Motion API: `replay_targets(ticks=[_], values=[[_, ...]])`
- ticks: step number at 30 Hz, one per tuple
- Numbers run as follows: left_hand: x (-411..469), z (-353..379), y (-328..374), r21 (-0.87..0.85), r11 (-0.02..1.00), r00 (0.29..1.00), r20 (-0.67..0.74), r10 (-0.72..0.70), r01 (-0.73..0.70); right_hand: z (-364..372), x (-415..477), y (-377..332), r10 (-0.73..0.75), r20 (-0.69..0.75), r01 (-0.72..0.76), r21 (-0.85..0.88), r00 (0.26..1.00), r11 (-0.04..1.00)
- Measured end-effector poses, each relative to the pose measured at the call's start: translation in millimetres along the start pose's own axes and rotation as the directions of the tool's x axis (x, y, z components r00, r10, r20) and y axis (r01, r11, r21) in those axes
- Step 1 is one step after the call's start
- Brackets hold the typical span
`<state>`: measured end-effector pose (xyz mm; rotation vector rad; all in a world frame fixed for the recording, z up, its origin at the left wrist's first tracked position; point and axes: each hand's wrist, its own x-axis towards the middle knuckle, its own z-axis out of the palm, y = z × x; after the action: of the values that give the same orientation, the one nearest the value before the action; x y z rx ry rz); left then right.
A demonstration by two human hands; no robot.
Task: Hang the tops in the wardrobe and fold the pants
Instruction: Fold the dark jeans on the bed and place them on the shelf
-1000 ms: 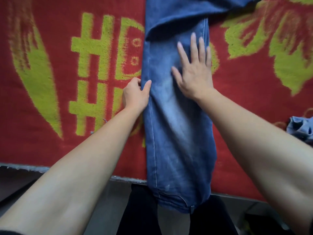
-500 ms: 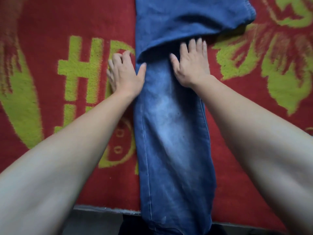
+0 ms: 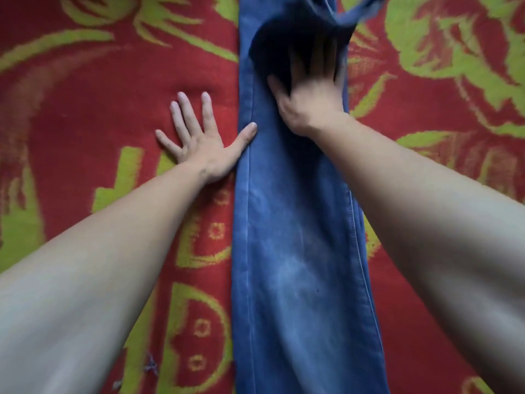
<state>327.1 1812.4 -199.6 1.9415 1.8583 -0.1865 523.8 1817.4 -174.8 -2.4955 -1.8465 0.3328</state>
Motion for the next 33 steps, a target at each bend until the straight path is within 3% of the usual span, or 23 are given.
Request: replay_targets(ticks=[5,10,13,15,17,19,23,26,28,30,33], values=[[9,-4,-3,0.002,1.0,0.992,0.124,0.005,-0.005,1,38,-6,0.036,0.073,-0.03,-0.071,0.997,0.997],[7,-9,-1,0.015,1.0,0.983,0.184,0.005,-0.008,-6,52,-9,-0.059,0.095,0.067,-0.087,0.994,0.994],[8,-10,0,0.022,1.0,0.979,0.203,-0.003,-0.001,-11,61,-19,-0.067,0.004,0.067,-0.037,0.998,0.997],[9,-10,1,0.027,1.0,0.979,0.206,-0.013,0.008,-16,72,-34,0.05,-0.126,-0.046,0.031,0.991,0.998],[8,-10,0,0.033,0.999,0.979,0.203,-0.016,0.009,-20,82,-48,0.09,-0.133,-0.087,0.032,0.987,0.996],[8,-8,0,0.036,0.999,0.98,0.198,-0.012,0.005,-20,89,-57,0.051,-0.12,-0.049,0.023,0.991,0.999],[9,-6,-2,0.028,1.0,0.983,0.185,-0.007,0.002,-13,80,-65,-0.087,-0.231,0.105,0.066,0.969,0.992],[10,-3,-3,0.025,1.0,0.986,0.168,-0.005,0.001,-3,76,-60,-0.267,-0.067,0.272,0.089,0.961,0.958],[11,-2,-3,0.027,1.0,0.987,0.162,-0.005,0.001,-3,75,-54,-0.288,-0.038,0.29,0.17,0.957,0.942],[10,-2,-3,0.028,1.0,0.987,0.16,-0.003,-0.002,-7,63,-49,-0.245,-0.116,0.264,0.197,0.963,0.944],[10,-3,-4,0.023,1.0,0.988,0.154,0.007,-0.011,-1,24,-30,-0.116,-0.275,0.135,0.052,0.954,0.989]])
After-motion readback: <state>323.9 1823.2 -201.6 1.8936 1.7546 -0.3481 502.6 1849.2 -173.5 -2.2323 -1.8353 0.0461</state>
